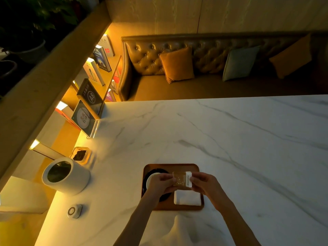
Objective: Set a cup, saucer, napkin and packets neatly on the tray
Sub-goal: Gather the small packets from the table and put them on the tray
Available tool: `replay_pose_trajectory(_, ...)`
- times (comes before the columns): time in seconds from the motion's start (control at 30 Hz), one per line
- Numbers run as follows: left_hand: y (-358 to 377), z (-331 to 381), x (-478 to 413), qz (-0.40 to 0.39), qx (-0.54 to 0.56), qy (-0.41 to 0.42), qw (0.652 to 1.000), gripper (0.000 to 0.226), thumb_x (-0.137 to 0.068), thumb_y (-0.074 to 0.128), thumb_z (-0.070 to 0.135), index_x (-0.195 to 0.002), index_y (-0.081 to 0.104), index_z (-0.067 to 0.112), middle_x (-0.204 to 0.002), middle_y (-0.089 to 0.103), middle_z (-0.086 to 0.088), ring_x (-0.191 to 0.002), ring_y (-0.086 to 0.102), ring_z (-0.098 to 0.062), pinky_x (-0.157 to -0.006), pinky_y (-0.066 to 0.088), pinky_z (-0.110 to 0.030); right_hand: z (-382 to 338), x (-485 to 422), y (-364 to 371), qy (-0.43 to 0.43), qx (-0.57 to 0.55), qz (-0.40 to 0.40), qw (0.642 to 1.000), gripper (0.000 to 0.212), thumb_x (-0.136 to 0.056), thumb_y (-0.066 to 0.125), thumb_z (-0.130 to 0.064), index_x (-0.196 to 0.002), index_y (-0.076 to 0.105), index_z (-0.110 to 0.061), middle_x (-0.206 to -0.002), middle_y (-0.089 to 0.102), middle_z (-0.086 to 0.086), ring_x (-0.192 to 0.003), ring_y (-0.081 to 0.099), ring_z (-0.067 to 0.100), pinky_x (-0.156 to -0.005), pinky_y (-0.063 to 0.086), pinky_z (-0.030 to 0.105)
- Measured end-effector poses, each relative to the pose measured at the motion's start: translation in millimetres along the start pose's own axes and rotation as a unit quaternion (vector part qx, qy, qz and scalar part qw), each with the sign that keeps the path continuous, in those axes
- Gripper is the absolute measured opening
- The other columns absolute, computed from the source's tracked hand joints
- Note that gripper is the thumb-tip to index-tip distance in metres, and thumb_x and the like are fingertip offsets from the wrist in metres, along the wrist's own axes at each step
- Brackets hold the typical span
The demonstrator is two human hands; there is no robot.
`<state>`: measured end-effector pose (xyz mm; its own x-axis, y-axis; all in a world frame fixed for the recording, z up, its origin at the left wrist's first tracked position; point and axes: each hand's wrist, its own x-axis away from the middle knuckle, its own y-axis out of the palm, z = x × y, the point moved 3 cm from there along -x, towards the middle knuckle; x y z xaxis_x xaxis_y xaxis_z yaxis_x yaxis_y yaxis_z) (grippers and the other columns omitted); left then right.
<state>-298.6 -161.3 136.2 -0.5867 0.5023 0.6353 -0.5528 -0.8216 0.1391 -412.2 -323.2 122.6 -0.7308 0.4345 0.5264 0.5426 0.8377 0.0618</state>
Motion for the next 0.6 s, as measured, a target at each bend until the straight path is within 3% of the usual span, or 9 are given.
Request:
replay_pose_trajectory(0.13,7.0,-19.7,-10.2,0.012,-0.017,-0.026,0.999,0.023,-0.087,0.068,0.005,-0.110,0.066,0.003,-0.108,0.071,-0.016,-0.095,0.073,-0.024,-0.077,0.061,-0.028,19.5,-3.4,-11.7,0.034,0.021,0.029,0.999,0.019,-0.085,0.069,-0.013,-0.102,0.071,-0.021,-0.094,0.075,0.006,-0.087,0.073,0.020,-0.071,0.059,0.025)
replay_pose_trajectory(0.4,29.0,-34.0,-36.3,0.036,-0.059,-0.030,0.997,0.018,-0.087,0.066,0.002,-0.105,0.064,0.003,-0.101,0.070,-0.016,-0.093,0.072,-0.027,-0.081,0.062,-0.034,41.3,-25.9,-30.2,0.054,0.070,0.072,0.993,0.019,-0.090,0.064,-0.017,-0.106,0.070,-0.010,-0.087,0.074,0.007,-0.079,0.072,0.018,-0.068,0.060,0.025)
replay_pose_trajectory(0.6,41.4,-37.4,-72.4,0.065,-0.098,-0.045,0.992,0.020,-0.085,0.069,0.004,-0.105,0.065,0.002,-0.099,0.069,-0.015,-0.090,0.071,-0.025,-0.069,0.061,-0.026,47.8,-61.1,-41.5,0.067,0.142,0.093,0.983,0.031,-0.086,0.067,-0.009,-0.116,0.065,-0.002,-0.103,0.071,0.015,-0.087,0.071,0.024,-0.080,0.060,0.035)
